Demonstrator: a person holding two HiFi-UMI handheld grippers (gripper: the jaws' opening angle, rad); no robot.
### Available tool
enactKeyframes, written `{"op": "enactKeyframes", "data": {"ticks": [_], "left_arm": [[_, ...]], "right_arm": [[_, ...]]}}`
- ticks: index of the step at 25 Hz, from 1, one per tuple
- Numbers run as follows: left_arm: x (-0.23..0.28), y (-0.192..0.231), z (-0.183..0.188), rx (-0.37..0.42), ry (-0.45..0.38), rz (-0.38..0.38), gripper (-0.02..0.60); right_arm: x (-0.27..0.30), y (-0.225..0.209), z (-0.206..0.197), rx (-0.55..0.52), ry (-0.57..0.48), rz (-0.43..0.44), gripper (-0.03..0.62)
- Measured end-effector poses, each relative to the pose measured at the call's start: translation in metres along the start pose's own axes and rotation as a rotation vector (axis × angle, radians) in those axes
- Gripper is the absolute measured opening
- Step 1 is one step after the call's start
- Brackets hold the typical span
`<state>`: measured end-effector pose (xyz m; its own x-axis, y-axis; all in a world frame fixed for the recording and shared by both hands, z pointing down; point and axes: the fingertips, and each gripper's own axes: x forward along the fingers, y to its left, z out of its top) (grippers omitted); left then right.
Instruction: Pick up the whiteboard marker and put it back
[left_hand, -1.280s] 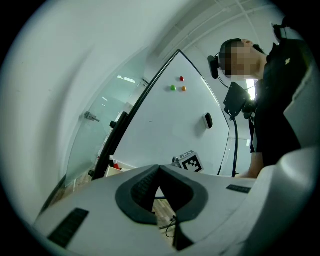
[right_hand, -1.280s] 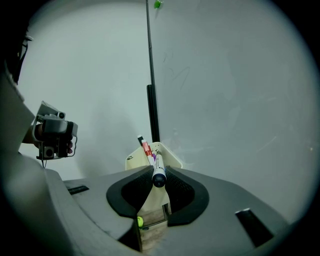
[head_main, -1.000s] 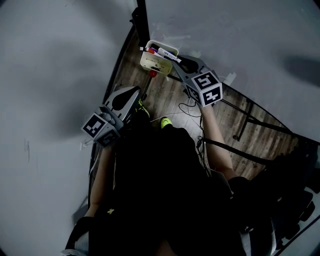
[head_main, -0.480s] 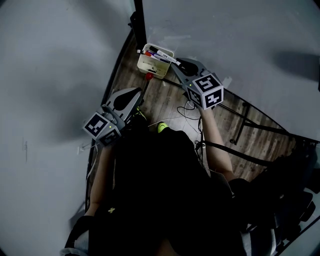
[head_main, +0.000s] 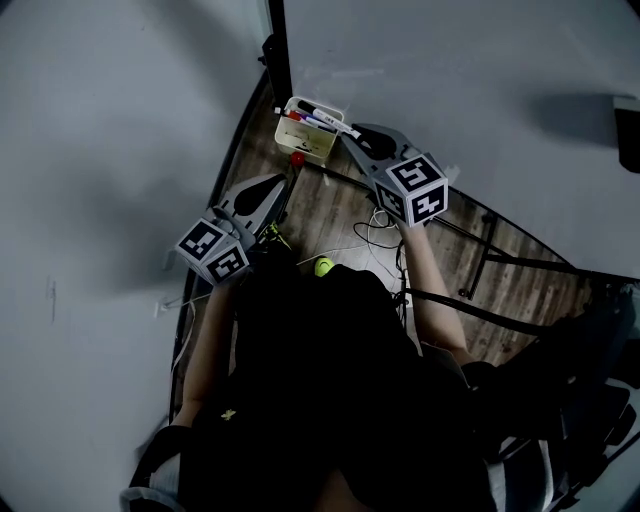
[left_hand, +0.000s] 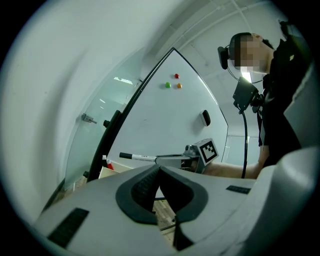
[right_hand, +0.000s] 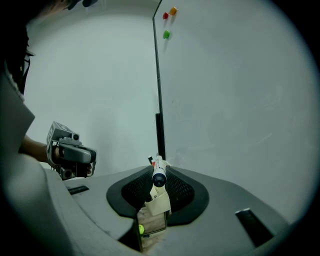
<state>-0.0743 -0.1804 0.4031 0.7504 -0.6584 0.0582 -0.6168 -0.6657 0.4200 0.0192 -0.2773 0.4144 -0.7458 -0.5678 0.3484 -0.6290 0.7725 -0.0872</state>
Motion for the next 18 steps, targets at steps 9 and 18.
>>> {"op": "enactKeyframes", "data": {"ticks": [9,18], "left_arm": [[0.005,0.002,-0.009,0.007,0.014,0.018,0.003],[0.008,-0.004,-0.007,-0.018,-0.024,0.006,0.002]], "right_arm": [[-0.017,0.006,0.009,-0.013,-0.021,-0.001,0.077],[-0.029,0.009,0.014,-0.023,-0.039,-0.006,0.077]]}}
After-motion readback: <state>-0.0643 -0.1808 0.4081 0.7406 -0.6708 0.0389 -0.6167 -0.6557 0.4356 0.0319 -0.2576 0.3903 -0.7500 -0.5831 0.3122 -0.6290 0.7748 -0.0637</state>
